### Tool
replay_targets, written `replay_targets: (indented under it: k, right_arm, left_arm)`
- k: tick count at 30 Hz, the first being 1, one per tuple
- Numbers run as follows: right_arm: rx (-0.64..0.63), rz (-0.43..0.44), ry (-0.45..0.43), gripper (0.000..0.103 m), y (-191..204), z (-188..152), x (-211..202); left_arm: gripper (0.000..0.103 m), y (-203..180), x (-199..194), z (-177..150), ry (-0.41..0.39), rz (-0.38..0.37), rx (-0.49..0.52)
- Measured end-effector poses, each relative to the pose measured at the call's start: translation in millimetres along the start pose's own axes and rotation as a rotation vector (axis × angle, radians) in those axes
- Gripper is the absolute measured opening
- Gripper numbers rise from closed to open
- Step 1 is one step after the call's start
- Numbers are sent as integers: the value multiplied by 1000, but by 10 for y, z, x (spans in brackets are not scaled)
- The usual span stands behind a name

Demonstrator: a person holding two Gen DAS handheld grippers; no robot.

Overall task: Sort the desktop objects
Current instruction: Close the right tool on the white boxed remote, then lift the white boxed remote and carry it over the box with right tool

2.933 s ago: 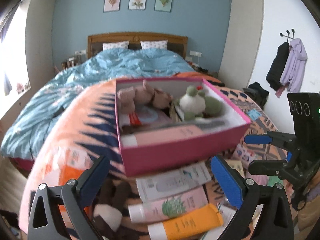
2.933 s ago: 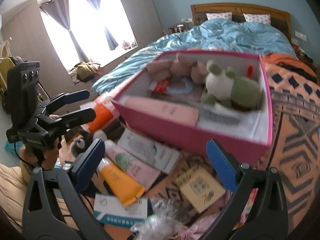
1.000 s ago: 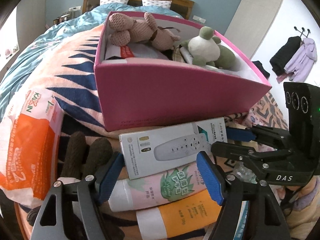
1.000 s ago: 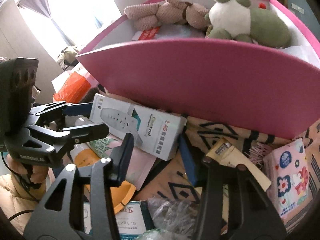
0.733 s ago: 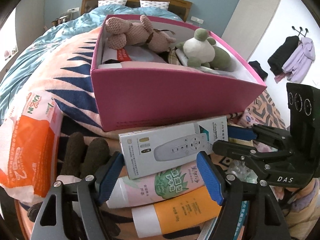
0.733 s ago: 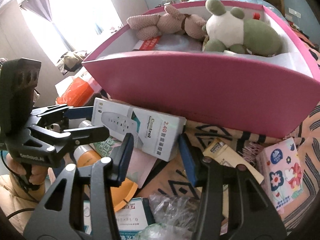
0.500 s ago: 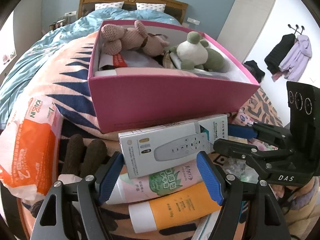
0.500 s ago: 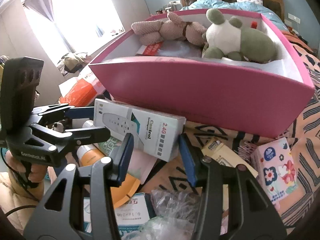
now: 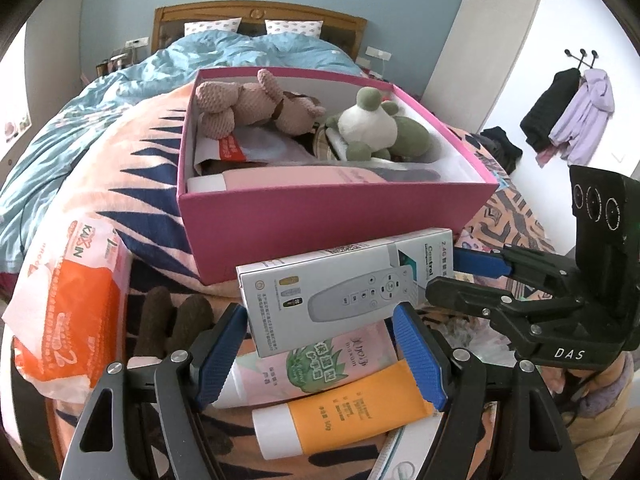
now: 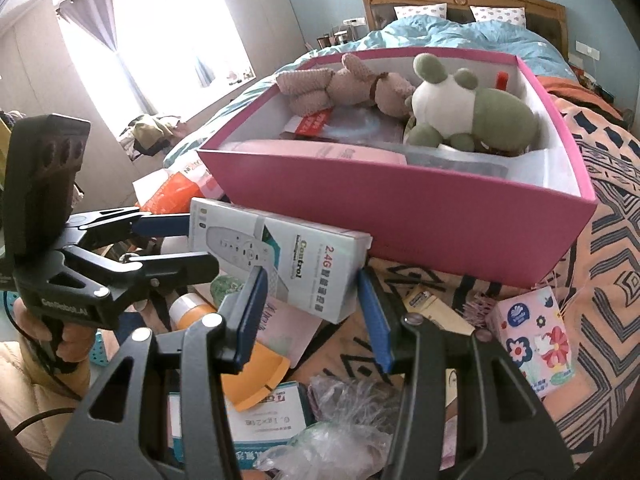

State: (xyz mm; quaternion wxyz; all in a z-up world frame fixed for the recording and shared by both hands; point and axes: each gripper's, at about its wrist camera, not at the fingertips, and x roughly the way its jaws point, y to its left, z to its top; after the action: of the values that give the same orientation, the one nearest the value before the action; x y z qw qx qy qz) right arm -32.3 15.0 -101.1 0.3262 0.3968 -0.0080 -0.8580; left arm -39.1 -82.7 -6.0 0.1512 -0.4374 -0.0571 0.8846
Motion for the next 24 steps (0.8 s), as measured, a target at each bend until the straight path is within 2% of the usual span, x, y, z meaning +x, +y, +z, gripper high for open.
replay_targets:
  k: [24]
  right_arm:
    - [-11,2,-46,50,22,61,-150]
  left_arm:
    - [76,-98,-170,84,-50,12,31]
